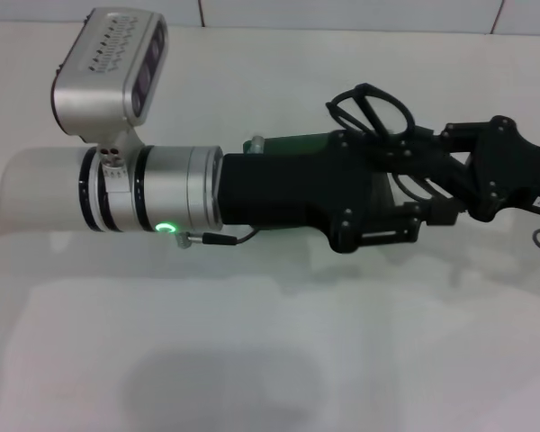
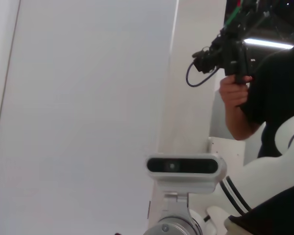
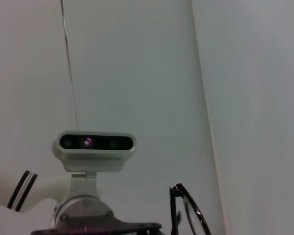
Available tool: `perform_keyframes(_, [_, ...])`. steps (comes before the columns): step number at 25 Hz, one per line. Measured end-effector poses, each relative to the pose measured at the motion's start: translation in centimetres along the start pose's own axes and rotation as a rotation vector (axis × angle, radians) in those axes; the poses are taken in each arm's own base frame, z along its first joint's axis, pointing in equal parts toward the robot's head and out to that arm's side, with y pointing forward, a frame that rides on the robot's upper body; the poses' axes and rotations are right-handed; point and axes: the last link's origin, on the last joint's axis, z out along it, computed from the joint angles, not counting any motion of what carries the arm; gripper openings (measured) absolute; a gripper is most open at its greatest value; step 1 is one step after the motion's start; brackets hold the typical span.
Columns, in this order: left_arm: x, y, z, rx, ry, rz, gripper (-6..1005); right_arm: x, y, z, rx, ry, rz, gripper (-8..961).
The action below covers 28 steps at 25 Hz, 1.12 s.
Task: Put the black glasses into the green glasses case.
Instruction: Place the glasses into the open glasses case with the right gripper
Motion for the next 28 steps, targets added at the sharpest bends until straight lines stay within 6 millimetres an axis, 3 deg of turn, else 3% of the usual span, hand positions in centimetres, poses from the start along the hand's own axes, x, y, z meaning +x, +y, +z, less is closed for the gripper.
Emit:
perform_keyframes(7, [0.1,-0.1,-0.2,0.011,0.005,0.003,485,-0.4,-0.5,-0.8,0.041,-0.022,-0.011,92])
perform_keyframes(20, [0.3,-0.3,-0.4,0.011,0.006,0.012,485,0.0,-0.3,-0.5,0.023,0.011,-0.011,98])
perform_keyframes(23, [0.8,-0.5,-1.7,0.049,0.036,0.016,485,-0.1,-0.7,-1.1,0.063,-0.002,-0.022,99])
perform_keyframes(28, [0.8,-1.6,-6.5,0.297,0.144,0.006,485,0.4,-1.4,-1.4,0.118,0.042,-0.148,101])
